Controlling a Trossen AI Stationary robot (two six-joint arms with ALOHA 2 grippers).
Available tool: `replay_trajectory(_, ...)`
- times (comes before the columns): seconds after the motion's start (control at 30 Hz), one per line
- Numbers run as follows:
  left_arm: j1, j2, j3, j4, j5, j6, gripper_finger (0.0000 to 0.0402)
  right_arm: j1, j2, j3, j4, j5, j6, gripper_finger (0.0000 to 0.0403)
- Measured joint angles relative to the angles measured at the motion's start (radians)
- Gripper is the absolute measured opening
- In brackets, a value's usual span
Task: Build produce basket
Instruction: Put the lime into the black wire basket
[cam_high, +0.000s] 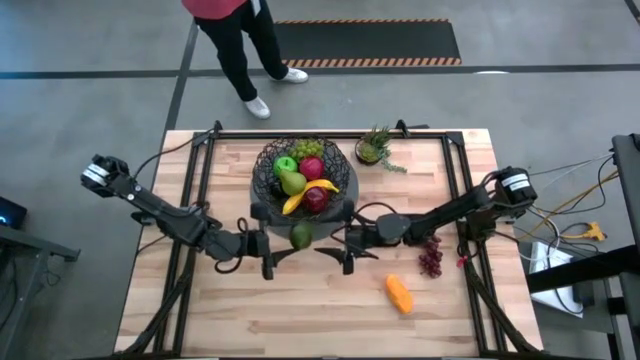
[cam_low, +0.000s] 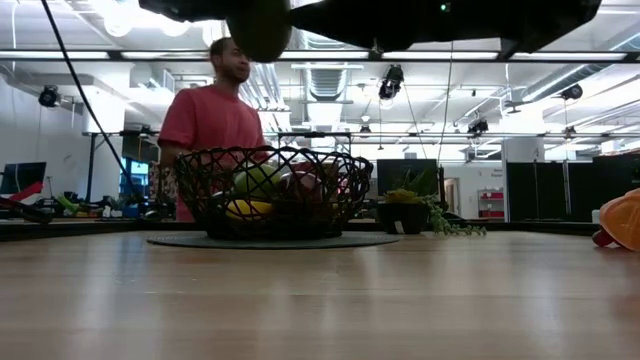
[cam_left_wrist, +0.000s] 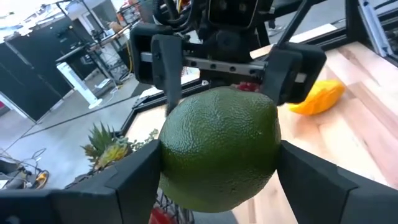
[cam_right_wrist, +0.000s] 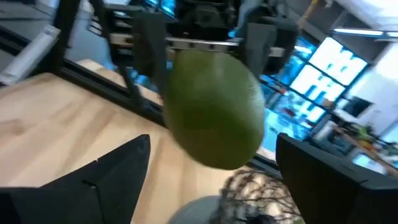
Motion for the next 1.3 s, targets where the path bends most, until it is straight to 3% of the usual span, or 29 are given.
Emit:
replay_trajectory(0.63,0.055,0.115,-0.002,0.18,0.02,0.008,0.027,-0.024,0.027,0.027,-0.004,-0.035,-0.019,0.0331)
replay_trajectory(0.93,0.061,0.115,-0.002,0.182,0.021,0.001,0.0299,-0.027,0.026,0.027,-0.004,-0.035,-0.016,0.0322)
replay_trajectory(1.17,0.067,0.115,-0.002,0.183,0.022,0.001,0.0308,-0.029,0.026,0.026,-0.005,-0.041,-0.019,0.0274)
replay_trajectory(1.3,0.067,0.114,-0.002,0.183,0.024,0.002,0.0309,-0.029,0.026,0.026,-0.005,-0.041,-0.019,0.0269)
